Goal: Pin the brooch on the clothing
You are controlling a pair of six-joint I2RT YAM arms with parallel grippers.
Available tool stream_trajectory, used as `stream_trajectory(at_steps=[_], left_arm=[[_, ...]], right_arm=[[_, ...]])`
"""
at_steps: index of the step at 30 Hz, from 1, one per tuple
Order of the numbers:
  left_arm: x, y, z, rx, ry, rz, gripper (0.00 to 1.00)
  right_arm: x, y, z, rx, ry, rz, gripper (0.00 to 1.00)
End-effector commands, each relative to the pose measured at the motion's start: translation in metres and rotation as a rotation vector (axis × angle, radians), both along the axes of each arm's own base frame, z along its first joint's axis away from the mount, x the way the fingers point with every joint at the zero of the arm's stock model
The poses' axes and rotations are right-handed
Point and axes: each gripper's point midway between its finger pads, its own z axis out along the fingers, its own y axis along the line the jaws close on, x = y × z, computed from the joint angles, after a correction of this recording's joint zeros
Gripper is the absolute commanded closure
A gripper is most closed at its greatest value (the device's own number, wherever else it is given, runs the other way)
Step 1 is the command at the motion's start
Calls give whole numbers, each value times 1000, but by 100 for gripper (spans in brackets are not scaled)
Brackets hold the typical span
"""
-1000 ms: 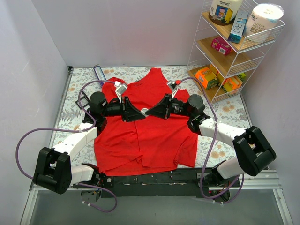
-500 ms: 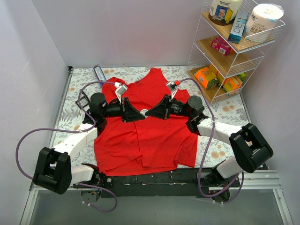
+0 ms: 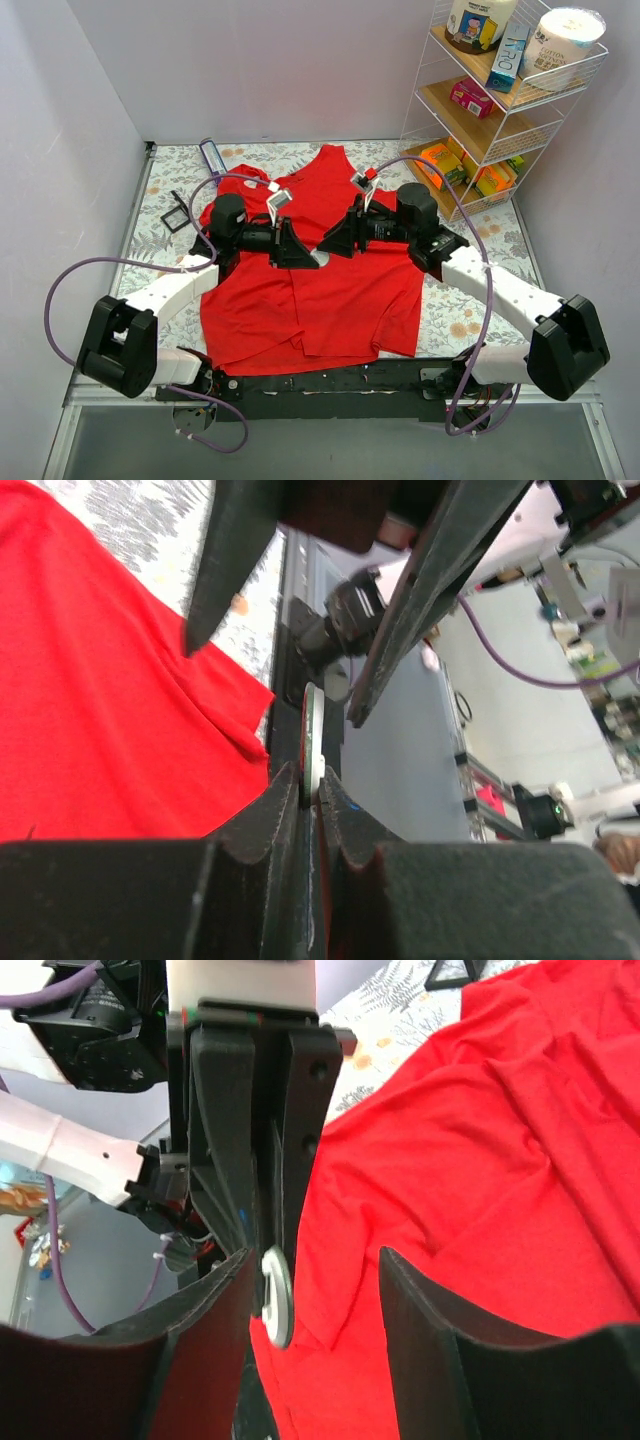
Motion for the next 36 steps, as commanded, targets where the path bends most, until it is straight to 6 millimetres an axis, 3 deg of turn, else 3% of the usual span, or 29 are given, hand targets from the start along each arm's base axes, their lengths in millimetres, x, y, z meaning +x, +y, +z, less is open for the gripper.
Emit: stream_trajectory(at_steps=[1, 5, 12, 17, 23, 29, 36], left_arm=[[-35, -17, -1, 32, -18, -188, 100], [-47, -22, -7, 47, -9, -243, 100], [-50, -23, -7, 49, -12, -259, 100], [-49, -25, -11, 59, -7, -257, 100], [-51, -26, -14, 76, 8, -261, 100], [-55, -27, -15, 76, 17, -278, 100], [-54, -28, -18, 86, 14, -273, 100]], right_arm=[[-8, -19, -1, -151, -53, 12, 37], [-25, -25, -4, -163, -18, 53, 37], [-52, -34, -11, -170, 55, 122, 40], [-65, -32, -5, -115, 83, 171, 39], [-61, -27, -12, -122, 101, 167, 41], [-58, -25, -10, -110, 100, 156, 53], [-58, -27, -17, -134, 106, 157, 59]])
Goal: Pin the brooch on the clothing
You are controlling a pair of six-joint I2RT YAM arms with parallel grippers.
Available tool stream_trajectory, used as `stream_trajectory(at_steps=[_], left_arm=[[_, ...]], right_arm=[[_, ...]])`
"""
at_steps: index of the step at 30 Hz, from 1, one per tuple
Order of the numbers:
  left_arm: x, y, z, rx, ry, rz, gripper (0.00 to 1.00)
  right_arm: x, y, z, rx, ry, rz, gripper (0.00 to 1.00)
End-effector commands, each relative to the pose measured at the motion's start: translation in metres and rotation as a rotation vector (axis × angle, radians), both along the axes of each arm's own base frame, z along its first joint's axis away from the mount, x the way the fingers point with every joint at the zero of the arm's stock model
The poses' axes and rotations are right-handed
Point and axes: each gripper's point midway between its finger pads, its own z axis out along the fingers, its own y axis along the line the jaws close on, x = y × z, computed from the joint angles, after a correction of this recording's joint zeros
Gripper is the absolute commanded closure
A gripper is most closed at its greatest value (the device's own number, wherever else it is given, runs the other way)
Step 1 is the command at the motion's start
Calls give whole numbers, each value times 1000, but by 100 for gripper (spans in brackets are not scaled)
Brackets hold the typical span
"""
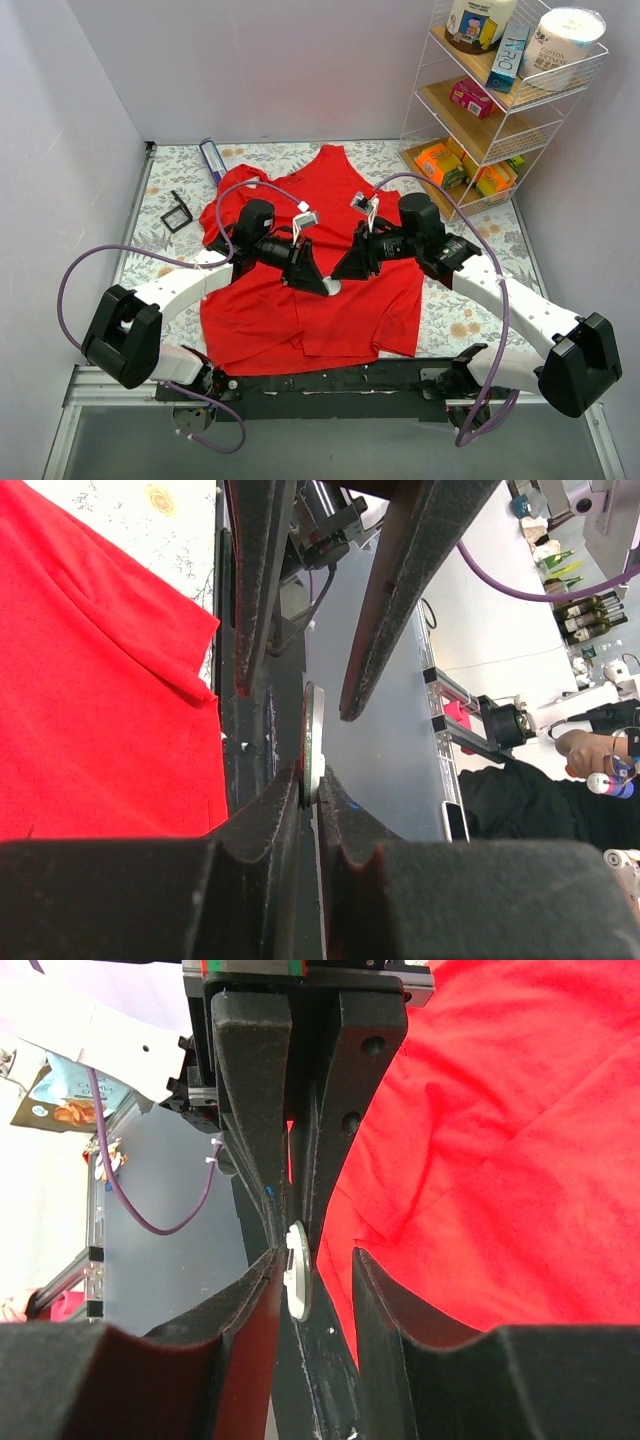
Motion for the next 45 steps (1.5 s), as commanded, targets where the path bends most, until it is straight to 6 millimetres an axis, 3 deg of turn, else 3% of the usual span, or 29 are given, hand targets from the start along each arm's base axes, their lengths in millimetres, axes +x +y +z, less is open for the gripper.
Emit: stream_trajectory(at_steps=[1, 16, 22, 24, 26, 28, 29, 32, 33, 37, 38, 39, 40, 41, 42, 43, 44, 45], left_arm=[[3, -3, 10, -21, -40, -14, 100], [1, -4, 6, -12, -30, -20, 100], [1, -5, 5, -5, -29, -20, 100], [2, -6, 3, 2, -32, -14, 100], [3, -7, 3, 11, -38, -7, 99], [7, -8, 1, 22, -52, 13, 75], [8, -8, 4, 22, -64, 21, 43], [19, -6, 8, 37, -139, 97, 19], [24, -3, 8, 44, -155, 129, 4], [51, 8, 26, 13, -242, 313, 2], [59, 7, 41, -40, -297, 358, 2], [62, 10, 57, -68, -301, 426, 2], [65, 12, 52, -69, -274, 481, 2], [75, 13, 70, -144, -324, 563, 2], [76, 16, 75, -177, -314, 608, 2], [66, 19, 73, -210, -231, 643, 2], [72, 24, 88, -293, -261, 713, 2], [70, 25, 91, -322, -240, 741, 2]], right_arm=[[-2, 3, 8, 21, -27, 26, 60], [-8, 7, -6, -4, -2, 64, 62], [-8, 9, -7, -4, -8, 63, 76], [-9, 10, -3, 10, -7, 69, 92], [-11, 11, -2, 21, -2, 86, 99], [-10, 12, -1, 28, -4, 84, 99], [-9, 12, -2, 26, -8, 74, 99], [4, 10, 3, 13, -45, -10, 99], [7, 9, 4, 7, -56, -34, 99], [34, 3, 32, 26, -149, -212, 99], [42, -2, 38, 36, -150, -290, 99], [49, 2, 57, 110, -196, -329, 99], [52, 2, 65, 147, -206, -361, 99], [58, -2, 64, 170, -215, -429, 99], [56, 4, 83, 255, -228, -445, 99], [56, 4, 89, 290, -239, -469, 99], [62, 3, 89, 309, -241, -519, 99], [57, 8, 102, 375, -255, -517, 99]])
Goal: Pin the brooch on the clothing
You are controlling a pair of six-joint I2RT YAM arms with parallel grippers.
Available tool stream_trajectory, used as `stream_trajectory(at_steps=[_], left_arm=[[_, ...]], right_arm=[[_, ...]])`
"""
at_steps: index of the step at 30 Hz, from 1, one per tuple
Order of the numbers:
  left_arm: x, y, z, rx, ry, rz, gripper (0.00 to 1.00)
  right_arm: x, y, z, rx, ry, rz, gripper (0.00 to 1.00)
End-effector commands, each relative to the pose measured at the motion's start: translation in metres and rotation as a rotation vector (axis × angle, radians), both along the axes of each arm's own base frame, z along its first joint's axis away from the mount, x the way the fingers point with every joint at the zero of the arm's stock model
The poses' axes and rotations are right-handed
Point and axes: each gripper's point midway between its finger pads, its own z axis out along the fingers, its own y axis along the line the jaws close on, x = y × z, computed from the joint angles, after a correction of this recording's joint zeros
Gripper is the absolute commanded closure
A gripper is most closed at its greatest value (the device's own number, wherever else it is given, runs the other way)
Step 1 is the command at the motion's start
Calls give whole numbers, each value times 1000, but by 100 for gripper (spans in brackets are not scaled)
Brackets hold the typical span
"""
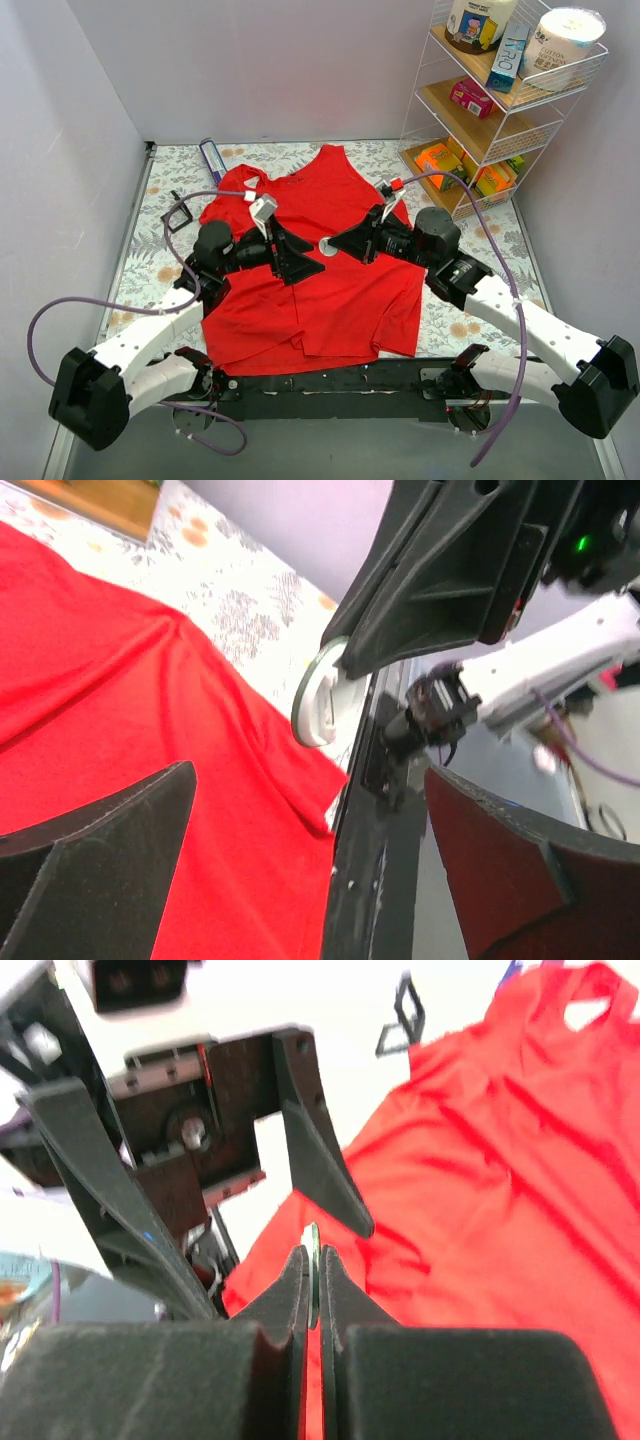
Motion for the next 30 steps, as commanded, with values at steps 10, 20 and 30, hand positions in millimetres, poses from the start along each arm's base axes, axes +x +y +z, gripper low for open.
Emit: stream_trajectory(at_steps=[10, 20, 30], left_arm=[[9, 16, 56, -434, 62, 359, 18], [7, 25, 60, -554, 116, 413, 51], [7, 22, 57, -563, 137, 400, 60]], right_arm=[[4, 23, 76, 400, -123, -181, 99], [0, 22, 63, 407, -99, -184, 99], [-1, 28, 56, 404, -75, -170, 99]])
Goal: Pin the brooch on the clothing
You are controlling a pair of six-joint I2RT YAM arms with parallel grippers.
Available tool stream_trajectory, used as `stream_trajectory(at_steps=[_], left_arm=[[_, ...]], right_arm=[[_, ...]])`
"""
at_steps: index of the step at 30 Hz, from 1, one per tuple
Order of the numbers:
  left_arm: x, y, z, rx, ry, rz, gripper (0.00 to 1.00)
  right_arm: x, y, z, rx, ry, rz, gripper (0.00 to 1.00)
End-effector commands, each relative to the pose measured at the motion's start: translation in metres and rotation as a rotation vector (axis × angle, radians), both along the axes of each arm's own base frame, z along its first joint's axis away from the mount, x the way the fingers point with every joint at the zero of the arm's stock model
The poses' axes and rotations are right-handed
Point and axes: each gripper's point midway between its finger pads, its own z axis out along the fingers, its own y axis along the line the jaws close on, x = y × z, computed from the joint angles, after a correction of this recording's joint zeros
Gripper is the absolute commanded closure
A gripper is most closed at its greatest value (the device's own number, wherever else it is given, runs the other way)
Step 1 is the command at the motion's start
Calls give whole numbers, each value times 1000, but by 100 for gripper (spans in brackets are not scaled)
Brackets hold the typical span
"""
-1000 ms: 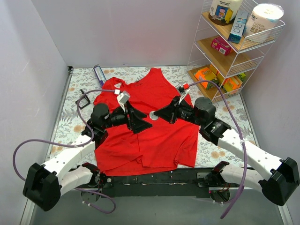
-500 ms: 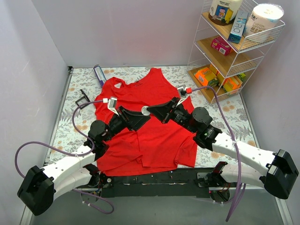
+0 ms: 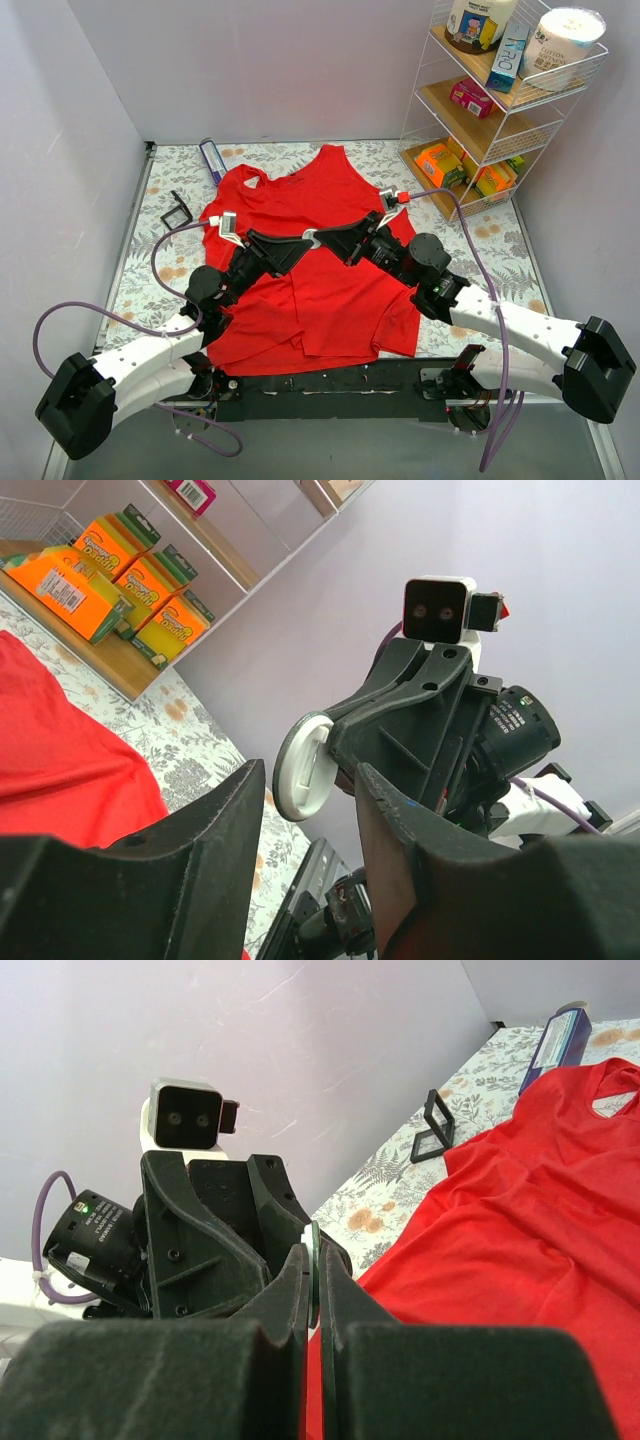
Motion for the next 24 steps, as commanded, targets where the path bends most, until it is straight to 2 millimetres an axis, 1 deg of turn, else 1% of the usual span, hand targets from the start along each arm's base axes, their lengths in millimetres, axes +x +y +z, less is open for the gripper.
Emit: stream_trajectory(at_steps=[1, 4, 6, 7, 8, 9, 11, 13, 16, 18, 19, 20, 22, 23, 24], left_arm=[[-2, -1, 7, -25, -15, -5, 60], [-3, -4, 7, -19, -16, -23, 58], [-2, -7, 4, -9, -10, -31, 58], [-2, -8, 4, -7, -9, -34, 60], [-1, -9, 3, -4, -5, -34, 62], [-1, -9, 1, -2, 2, -32, 70], [0, -8, 2, -12, -2, -24, 78], [0, -7, 3, -9, -1, -18, 90], [2, -9, 0, 28, 0, -13, 97], [2, -9, -3, 43, 5, -15, 99], [1, -9, -8, 58, 8, -15, 100], [-1, -9, -8, 65, 4, -19, 100], [-2, -10, -19, 106, 22, -23, 100], [-4, -8, -19, 126, 1, -20, 100], [-8, -10, -20, 148, -12, -43, 100]], right_arm=[[0, 1, 20, 64, -36, -5, 99], [0, 3, 19, 62, -35, -2, 99], [0, 4, 18, 60, -32, 0, 99], [0, 4, 18, 58, -31, 1, 99], [0, 5, 18, 58, -32, 4, 99], [0, 5, 17, 56, -30, 6, 99], [0, 5, 16, 52, -27, 6, 99], [1, 5, 14, 46, -22, 3, 99], [1, 3, 9, 32, -11, -7, 99], [0, 4, 5, 17, -2, -1, 99], [1, 3, 4, 10, -2, -5, 96], [0, 2, -2, -17, 9, -6, 88], [0, -3, 1, -31, -4, -13, 79], [-3, -4, -4, -54, 3, 2, 70], [1, -10, -3, -61, -4, 0, 66]])
